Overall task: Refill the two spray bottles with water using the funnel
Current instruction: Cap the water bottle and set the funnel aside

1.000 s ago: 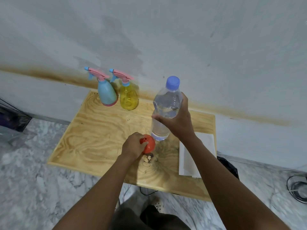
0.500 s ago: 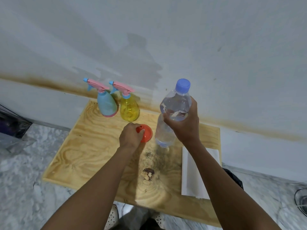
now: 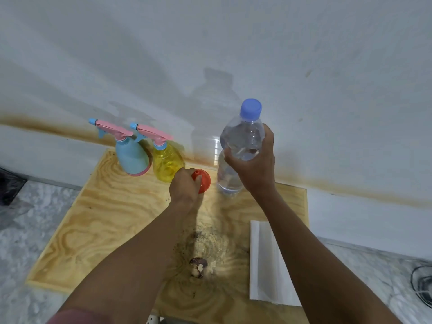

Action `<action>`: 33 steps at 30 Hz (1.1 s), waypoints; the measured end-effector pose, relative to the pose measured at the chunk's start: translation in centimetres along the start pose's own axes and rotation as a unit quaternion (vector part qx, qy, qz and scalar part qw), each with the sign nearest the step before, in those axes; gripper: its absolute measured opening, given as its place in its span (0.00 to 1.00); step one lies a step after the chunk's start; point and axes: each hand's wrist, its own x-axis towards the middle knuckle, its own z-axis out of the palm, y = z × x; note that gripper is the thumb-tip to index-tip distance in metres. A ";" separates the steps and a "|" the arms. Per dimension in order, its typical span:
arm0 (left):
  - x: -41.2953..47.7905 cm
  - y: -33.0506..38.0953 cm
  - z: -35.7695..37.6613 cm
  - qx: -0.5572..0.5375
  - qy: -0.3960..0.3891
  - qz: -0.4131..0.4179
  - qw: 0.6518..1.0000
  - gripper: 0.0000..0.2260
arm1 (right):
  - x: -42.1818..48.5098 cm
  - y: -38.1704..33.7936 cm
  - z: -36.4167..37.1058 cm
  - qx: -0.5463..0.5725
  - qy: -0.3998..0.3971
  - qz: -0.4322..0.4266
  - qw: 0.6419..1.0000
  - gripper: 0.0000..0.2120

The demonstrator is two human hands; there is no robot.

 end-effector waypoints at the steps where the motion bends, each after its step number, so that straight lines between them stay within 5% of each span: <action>1: 0.2 0.1 0.1 0.000 0.000 0.003 1.000 0.10 | 0.2 0.1 0.1 -0.001 0.001 0.002 1.000 0.41; 9: 0.6 0.0 0.8 0.008 -0.005 0.014 1.000 0.13 | 0.4 0.2 0.0 -0.009 -0.010 0.014 1.000 0.45; 18: -5.4 -1.3 0.3 -0.008 -0.047 -0.002 0.999 0.29 | -0.8 -1.1 -2.1 -0.102 -0.047 0.070 0.991 0.55; 26: -16.7 -1.1 2.3 0.075 -0.162 0.101 0.979 0.21 | -10.4 2.2 -8.9 -0.166 -0.029 0.093 0.981 0.16; 33: -17.3 -1.6 3.9 0.172 -0.184 0.130 0.959 0.25 | -19.9 7.2 -10.6 -0.343 -0.147 0.192 0.908 0.13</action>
